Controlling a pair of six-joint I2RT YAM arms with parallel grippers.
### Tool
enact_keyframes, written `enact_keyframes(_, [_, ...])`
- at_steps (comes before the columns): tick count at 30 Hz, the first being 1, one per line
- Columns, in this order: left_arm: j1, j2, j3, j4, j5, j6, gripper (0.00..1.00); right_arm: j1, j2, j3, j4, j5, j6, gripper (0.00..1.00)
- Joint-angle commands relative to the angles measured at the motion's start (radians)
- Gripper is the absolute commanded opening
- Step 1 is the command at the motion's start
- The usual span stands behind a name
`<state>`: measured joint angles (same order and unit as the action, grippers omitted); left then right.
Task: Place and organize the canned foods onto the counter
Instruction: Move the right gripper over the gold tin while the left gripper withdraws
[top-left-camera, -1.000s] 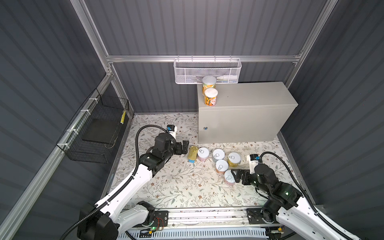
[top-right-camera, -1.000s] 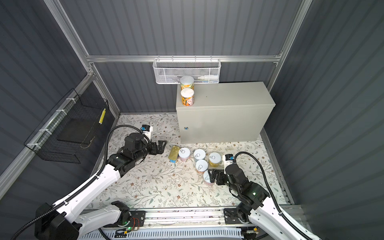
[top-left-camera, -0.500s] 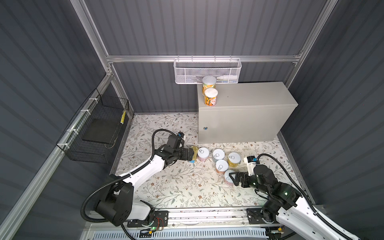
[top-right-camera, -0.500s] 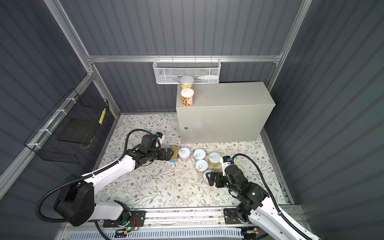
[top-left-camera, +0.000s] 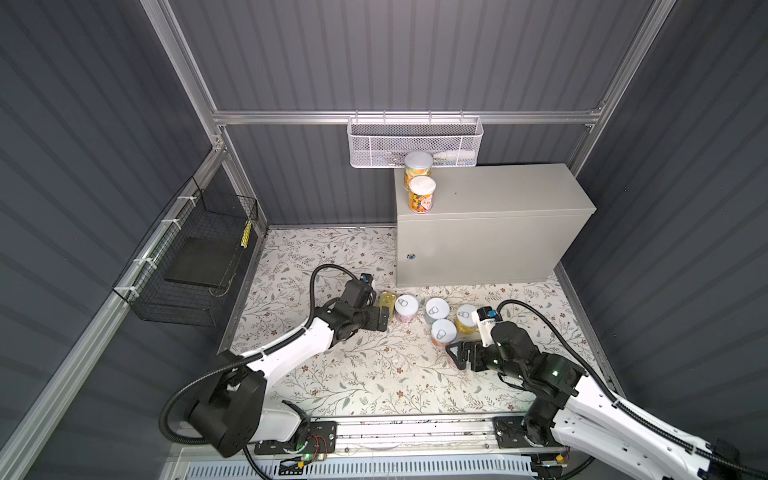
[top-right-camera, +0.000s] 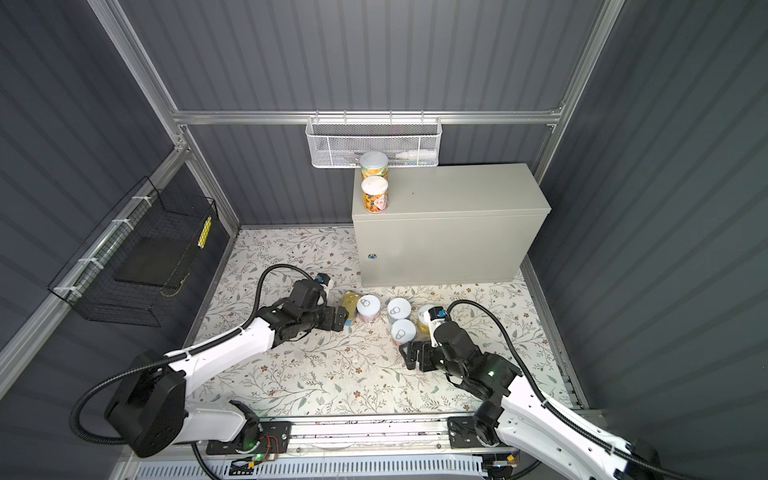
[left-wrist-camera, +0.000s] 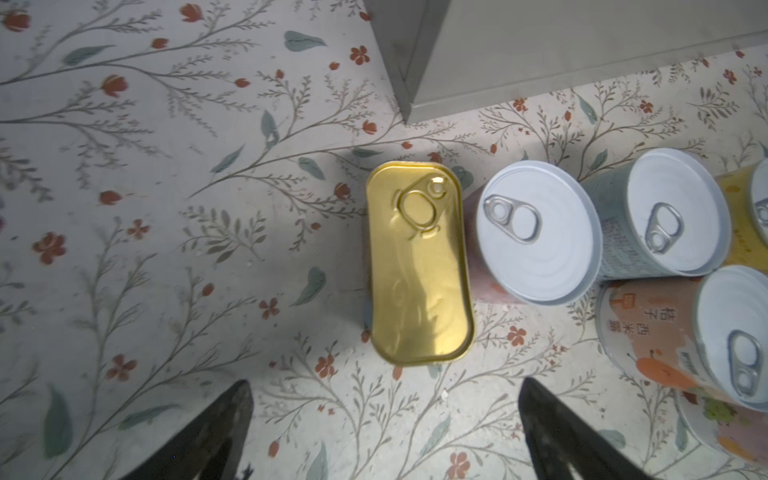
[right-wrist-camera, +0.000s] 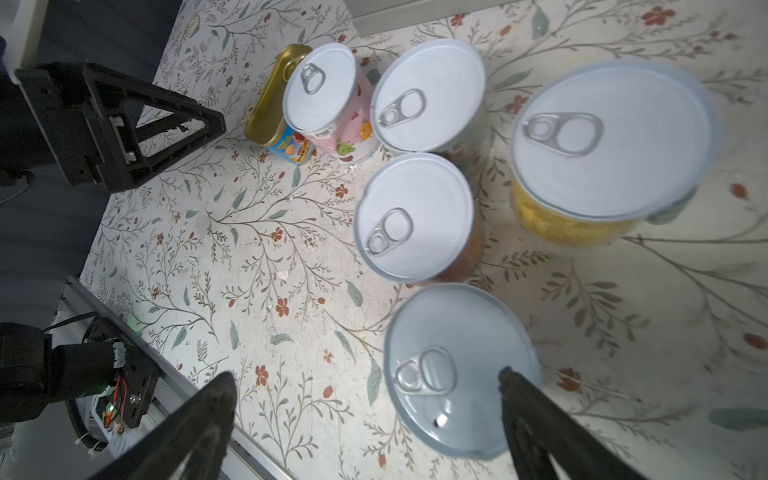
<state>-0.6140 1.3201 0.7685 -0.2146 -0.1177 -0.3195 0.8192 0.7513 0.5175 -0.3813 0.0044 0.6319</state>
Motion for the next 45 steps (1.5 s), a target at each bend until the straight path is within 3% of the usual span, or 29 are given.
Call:
enact_keyframes(1, [0.01,-0.074,-0.043,0.003,-0.133,-0.052,1.0,0.078,0.123,0.093,0.118,0.08,-0.003,0.99])
enact_keyframes(6, [0.041,-0.169,-0.111,0.015,-0.221,-0.118,1.0,0.093,0.357,0.182,0.276,0.041,-0.003,0.99])
enact_keyframes(11, [0.056,-0.203,-0.192,0.08,-0.323,-0.113,1.0,0.1,0.583,0.296,0.326,0.045,-0.028,0.99])
enact_keyframes(15, [0.058,-0.289,-0.306,0.23,-0.379,-0.063,1.0,0.104,0.718,0.385,0.333,0.01,-0.039,0.99])
enact_keyframes(22, [0.057,-0.374,-0.363,0.224,-0.434,-0.06,1.0,0.121,0.898,0.505,0.389,-0.063,-0.022,0.94])
enact_keyframes(31, [0.058,-0.451,-0.408,0.259,-0.43,-0.05,1.0,0.124,1.002,0.587,0.339,-0.012,0.016,0.86])
enact_keyframes(45, [0.058,-0.386,-0.416,0.314,-0.404,-0.039,1.0,0.117,1.105,0.669,0.352,0.047,0.03,0.75])
